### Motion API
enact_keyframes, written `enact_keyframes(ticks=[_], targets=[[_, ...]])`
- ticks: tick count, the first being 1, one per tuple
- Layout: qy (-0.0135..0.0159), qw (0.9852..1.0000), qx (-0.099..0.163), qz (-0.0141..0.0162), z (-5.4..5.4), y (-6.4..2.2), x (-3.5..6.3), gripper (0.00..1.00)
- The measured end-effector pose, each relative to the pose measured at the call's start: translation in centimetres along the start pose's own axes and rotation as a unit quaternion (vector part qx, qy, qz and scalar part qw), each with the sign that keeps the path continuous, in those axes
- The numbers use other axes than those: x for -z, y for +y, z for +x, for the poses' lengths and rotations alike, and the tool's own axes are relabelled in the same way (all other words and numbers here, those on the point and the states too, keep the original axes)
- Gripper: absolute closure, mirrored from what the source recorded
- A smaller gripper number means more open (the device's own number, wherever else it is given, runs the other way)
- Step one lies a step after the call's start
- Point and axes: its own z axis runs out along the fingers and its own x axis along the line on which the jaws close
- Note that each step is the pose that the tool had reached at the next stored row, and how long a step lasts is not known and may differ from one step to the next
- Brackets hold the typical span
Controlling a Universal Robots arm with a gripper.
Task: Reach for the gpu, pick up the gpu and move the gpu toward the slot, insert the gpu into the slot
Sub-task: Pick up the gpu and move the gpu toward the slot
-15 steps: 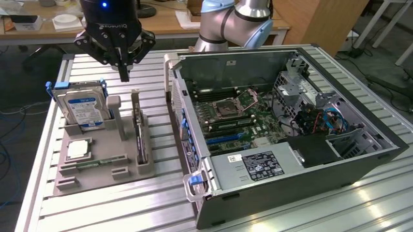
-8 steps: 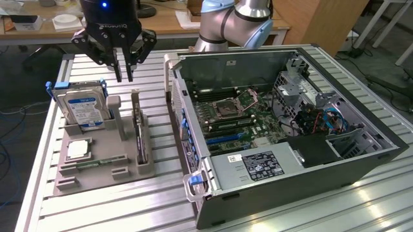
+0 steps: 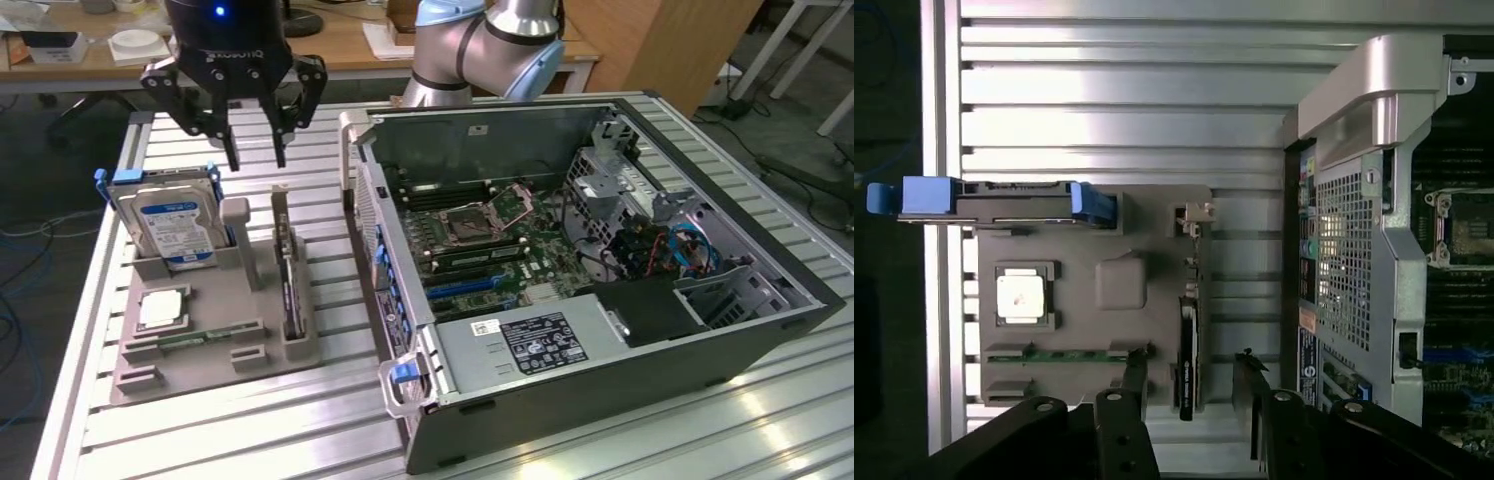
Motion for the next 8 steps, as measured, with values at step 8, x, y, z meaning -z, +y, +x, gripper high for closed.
enact_keyframes(ticks=[8], targets=[[0.0009,0.9998,0.021,0.0002,0.0,-0.29,-1.13,0.53]])
